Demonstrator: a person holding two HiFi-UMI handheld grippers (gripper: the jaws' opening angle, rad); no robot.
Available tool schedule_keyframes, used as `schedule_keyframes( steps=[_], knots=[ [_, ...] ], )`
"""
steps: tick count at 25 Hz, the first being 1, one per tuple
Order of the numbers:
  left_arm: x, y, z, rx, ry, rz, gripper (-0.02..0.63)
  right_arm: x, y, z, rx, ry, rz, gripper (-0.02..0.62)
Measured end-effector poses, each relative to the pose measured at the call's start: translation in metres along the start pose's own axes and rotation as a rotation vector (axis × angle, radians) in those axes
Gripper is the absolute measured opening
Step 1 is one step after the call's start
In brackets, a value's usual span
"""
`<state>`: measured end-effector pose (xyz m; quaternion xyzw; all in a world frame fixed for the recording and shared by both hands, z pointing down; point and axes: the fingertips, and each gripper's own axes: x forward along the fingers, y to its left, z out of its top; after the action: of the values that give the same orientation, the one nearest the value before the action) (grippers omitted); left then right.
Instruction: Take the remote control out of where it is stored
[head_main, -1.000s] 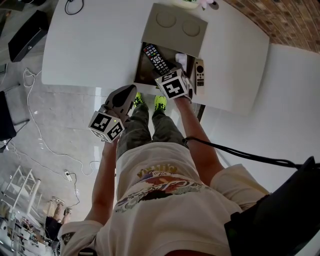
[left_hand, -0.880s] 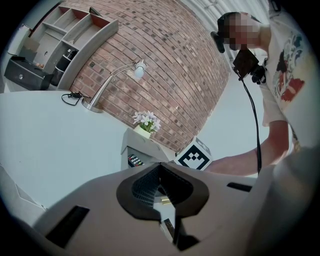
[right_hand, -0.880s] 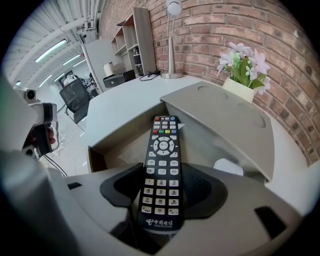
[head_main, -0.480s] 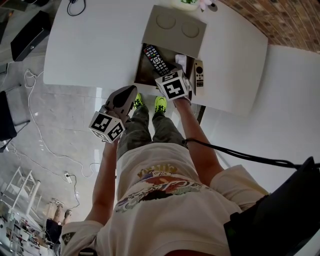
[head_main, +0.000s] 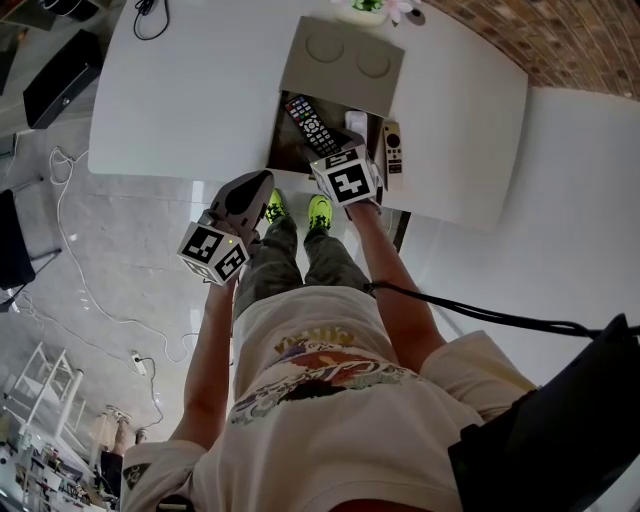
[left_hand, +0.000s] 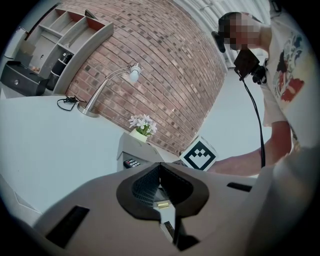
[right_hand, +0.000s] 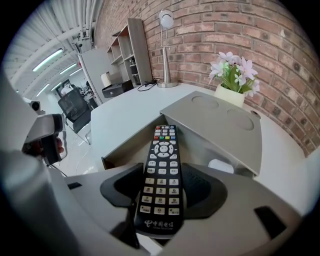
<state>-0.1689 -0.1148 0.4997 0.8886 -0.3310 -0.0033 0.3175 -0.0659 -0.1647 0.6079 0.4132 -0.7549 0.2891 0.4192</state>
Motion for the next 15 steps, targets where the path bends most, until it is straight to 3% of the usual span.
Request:
schedule_keyframes(
  steps=[15],
  knots=[
    [-0.003,-0.014,0.009,0.036,-0.014,-0.019,0.006,-0.014,0.011,0.004,0.006,-0.030,0.017,0.245]
  ],
)
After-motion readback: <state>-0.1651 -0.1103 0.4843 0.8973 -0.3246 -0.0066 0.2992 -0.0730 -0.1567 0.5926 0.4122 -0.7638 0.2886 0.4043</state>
